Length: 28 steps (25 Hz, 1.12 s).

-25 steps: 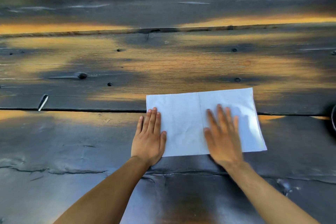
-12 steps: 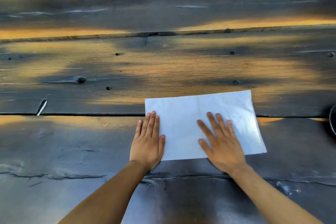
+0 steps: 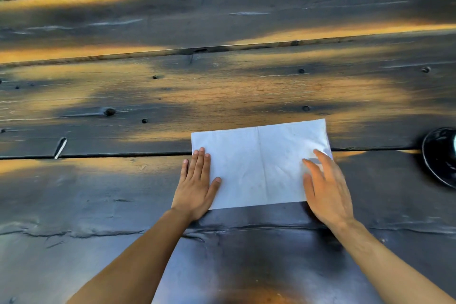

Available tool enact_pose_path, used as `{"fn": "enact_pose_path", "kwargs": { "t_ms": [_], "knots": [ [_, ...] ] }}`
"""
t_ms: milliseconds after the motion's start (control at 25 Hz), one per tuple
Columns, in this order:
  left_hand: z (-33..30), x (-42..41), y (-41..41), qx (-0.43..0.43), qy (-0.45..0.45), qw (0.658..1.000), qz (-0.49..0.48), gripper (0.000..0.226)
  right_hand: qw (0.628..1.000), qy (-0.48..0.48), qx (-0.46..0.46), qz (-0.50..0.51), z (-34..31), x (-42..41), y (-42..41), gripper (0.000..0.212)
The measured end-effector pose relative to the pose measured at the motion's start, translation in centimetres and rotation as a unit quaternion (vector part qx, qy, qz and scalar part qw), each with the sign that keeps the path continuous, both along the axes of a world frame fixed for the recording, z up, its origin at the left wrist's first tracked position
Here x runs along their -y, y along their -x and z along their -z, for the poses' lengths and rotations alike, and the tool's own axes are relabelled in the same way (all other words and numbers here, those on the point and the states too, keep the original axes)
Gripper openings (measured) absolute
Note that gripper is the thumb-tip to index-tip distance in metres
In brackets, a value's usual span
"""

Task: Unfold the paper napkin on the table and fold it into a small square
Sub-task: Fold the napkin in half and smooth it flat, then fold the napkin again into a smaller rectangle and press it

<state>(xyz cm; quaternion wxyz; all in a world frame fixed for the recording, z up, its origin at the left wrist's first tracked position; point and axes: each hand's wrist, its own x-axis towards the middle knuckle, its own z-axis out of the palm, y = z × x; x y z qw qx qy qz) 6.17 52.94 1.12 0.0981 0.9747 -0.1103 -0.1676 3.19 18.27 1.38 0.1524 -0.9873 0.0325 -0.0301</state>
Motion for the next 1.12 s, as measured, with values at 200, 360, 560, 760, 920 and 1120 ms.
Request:
{"fn": "enact_pose_path", "kwargs": {
  "t_ms": [200, 360, 560, 760, 920, 1120],
  "knots": [
    [-1.3, 3.0, 1.9, 0.059, 0.059, 0.996, 0.008, 0.067, 0.950, -0.086, -0.118, 0.278, -2.9, 0.2, 1.6, 0.047],
    [-1.8, 9.1, 6.3, 0.094, 0.174, 0.976, 0.087, 0.041, 0.907, -0.186, -0.174, 0.336, -4.7, -0.8, 3.2, 0.049],
    [-3.9, 13.8, 10.3, 0.022, 0.190, 0.971, 0.146, 0.054, 0.757, -0.434, -0.217, 0.438, -5.7, -3.7, 6.0, 0.028],
    [-6.4, 13.8, 11.3, -0.064, 0.203, 0.976, 0.042, 0.054, 0.660, -0.558, -0.301, 0.404, -9.5, -7.7, 8.6, 0.006],
    [-8.0, 12.1, 13.0, -0.037, 0.237, 0.971, -0.006, 0.040, 0.791, -0.440, -0.260, 0.336, -11.6, -7.7, 9.8, 0.037],
    [-9.8, 9.9, 14.3, -0.022, 0.277, 0.957, -0.086, 0.025, 0.974, -0.127, -0.173, -0.078, -10.8, -5.0, 10.7, 0.055]
  ]
}}
